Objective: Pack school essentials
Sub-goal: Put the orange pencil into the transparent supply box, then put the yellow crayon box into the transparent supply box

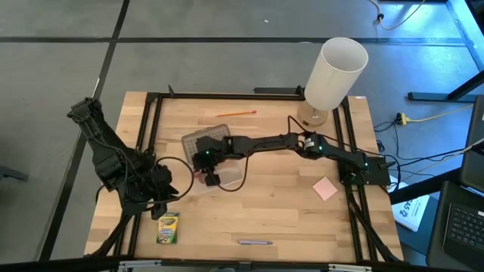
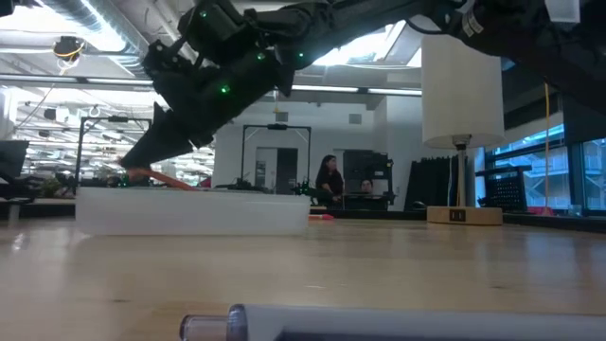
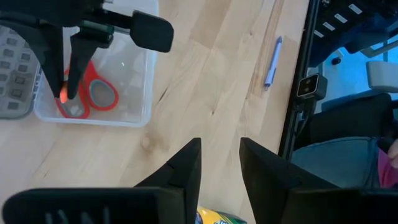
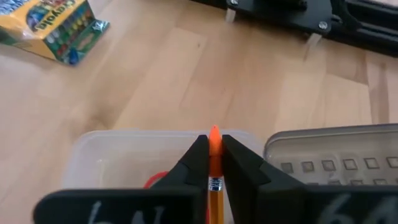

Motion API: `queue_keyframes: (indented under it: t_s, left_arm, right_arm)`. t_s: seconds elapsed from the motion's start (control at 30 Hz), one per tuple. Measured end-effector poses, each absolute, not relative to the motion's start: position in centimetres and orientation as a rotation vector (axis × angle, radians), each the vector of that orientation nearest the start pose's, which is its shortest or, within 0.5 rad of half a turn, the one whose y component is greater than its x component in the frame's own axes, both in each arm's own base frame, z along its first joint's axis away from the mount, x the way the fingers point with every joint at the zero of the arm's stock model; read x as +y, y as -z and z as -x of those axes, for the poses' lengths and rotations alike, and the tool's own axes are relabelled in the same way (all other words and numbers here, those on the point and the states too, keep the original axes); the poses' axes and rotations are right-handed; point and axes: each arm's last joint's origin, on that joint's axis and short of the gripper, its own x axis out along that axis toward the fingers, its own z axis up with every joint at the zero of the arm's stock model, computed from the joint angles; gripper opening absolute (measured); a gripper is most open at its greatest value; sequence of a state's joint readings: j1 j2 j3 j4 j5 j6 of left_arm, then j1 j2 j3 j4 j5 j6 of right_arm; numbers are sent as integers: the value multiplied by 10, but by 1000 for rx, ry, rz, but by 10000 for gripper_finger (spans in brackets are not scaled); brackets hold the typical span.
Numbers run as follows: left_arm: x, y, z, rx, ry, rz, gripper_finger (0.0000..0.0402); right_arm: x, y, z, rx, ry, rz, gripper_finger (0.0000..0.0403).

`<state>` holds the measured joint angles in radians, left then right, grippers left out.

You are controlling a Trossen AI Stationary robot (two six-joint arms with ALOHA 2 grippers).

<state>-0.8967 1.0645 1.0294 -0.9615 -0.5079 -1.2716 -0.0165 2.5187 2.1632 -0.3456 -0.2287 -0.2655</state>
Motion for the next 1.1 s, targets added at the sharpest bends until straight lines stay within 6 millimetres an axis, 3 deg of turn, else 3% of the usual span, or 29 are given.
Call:
queue_keyframes:
  t_s: [0.6,1.1]
  left_arm:
    - [-139,-308,-129,822,-167,549,102]
    - [-138,-306,-129,832,-186,525,103]
  right_arm:
    - [-5,-164,-556,708,-293,160,105]
    - [-20,-227,-528,920,-255,102,106]
